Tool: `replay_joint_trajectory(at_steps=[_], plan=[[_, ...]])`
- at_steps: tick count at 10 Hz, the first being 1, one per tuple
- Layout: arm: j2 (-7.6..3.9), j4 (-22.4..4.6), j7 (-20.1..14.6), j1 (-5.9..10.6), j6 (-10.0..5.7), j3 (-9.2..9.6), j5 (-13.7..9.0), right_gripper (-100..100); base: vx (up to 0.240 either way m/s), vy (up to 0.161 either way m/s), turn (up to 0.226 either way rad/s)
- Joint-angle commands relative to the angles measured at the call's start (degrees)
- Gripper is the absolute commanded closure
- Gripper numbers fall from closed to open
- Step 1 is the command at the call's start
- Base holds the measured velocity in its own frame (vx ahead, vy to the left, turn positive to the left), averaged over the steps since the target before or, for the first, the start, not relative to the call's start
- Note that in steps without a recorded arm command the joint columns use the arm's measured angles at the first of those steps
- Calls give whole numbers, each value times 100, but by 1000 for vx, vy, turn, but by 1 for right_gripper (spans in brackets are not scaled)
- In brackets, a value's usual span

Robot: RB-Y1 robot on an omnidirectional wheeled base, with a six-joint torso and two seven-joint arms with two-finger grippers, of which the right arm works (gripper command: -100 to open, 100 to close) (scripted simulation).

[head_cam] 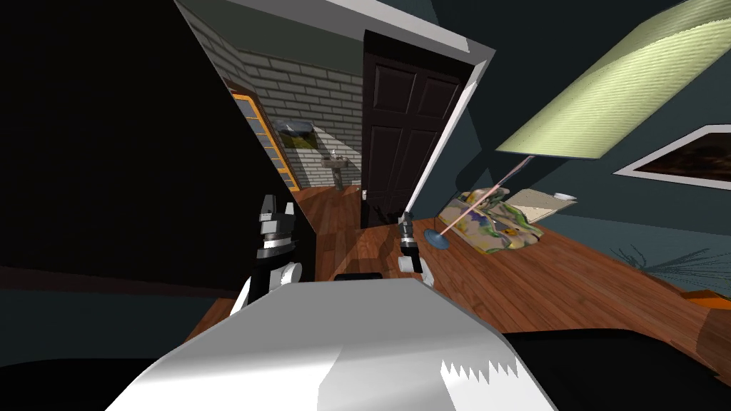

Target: Pull the door open

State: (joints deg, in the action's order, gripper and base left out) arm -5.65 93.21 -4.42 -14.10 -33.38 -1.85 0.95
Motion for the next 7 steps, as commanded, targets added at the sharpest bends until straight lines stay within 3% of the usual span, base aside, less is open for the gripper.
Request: replay_joint_trajectory(at_steps=[1,4,7], plan=[[-59,-276,-52,120,-62,-14,-8,-100,102,25,37],[-96,-612,-90,251,-147,-10,-4,-100,91,30,28],[-148,-1116,-147,447,-276,-4,3,-100,77,18,34]])
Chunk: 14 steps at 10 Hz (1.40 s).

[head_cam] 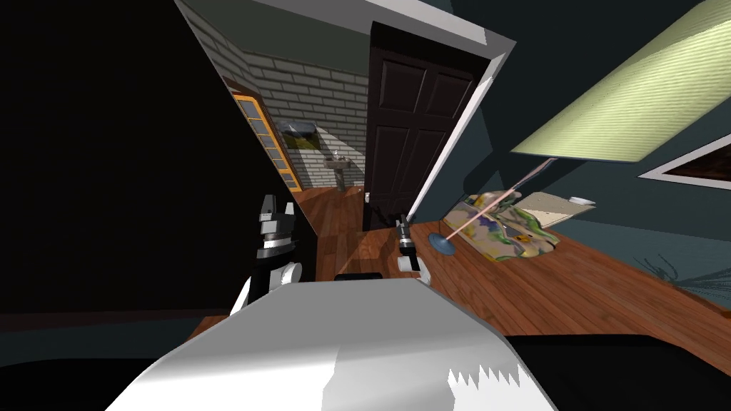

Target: Pull the door open

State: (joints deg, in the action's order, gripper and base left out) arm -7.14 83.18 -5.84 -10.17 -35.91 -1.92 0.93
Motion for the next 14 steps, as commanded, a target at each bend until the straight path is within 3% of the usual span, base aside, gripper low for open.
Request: replay_joint_trajectory(at_steps=[1,14], plan=[[-16,-281,-23,120,-66,5,7,-100,106,40,44],[-190,-2385,-261,939,-602,30,33,-100,104,25,38]])
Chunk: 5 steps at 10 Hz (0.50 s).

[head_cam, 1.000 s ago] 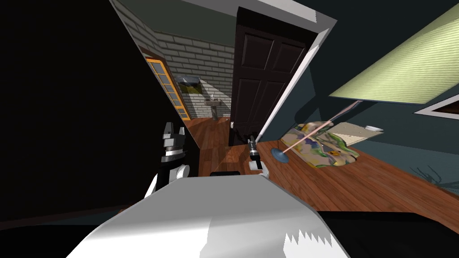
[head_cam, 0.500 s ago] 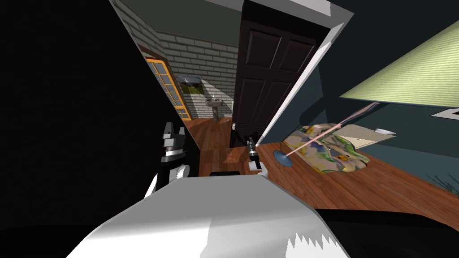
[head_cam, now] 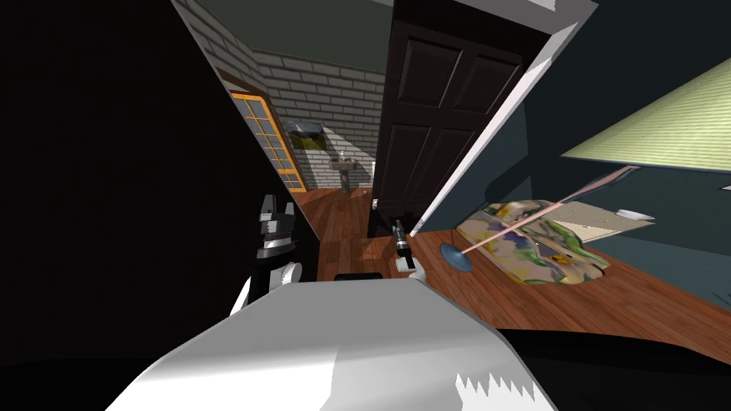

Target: Pull the door open

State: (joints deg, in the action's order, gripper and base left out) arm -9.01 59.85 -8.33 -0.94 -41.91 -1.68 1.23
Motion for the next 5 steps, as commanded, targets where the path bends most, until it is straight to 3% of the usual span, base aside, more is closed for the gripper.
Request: replay_joint_trajectory(at_steps=[1,5], plan=[[-14,-205,-30,76,-42,7,5,-100,108,21,41],[-52,-775,-94,297,-187,14,12,-100,105,20,33]])
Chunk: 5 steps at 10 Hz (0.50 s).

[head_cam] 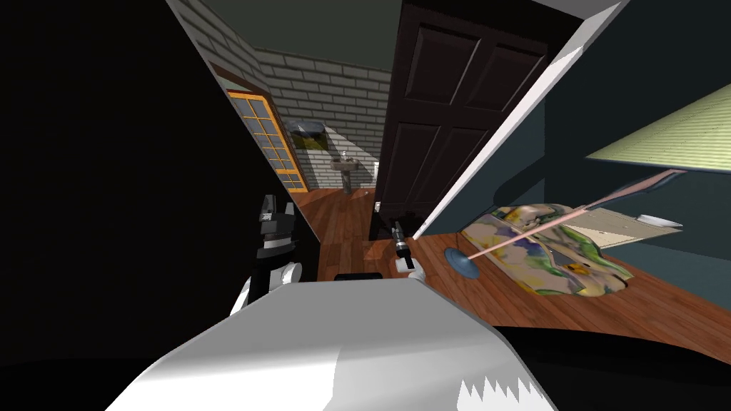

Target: Pull the door open

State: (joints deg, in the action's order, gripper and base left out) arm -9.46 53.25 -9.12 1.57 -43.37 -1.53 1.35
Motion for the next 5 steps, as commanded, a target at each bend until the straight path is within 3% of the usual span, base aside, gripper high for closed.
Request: replay_joint_trajectory(at_steps=[1,5], plan=[[-16,-253,-30,101,-76,1,2,-100,99,8,36],[-47,-760,-87,298,-205,7,8,-100,102,19,30]])
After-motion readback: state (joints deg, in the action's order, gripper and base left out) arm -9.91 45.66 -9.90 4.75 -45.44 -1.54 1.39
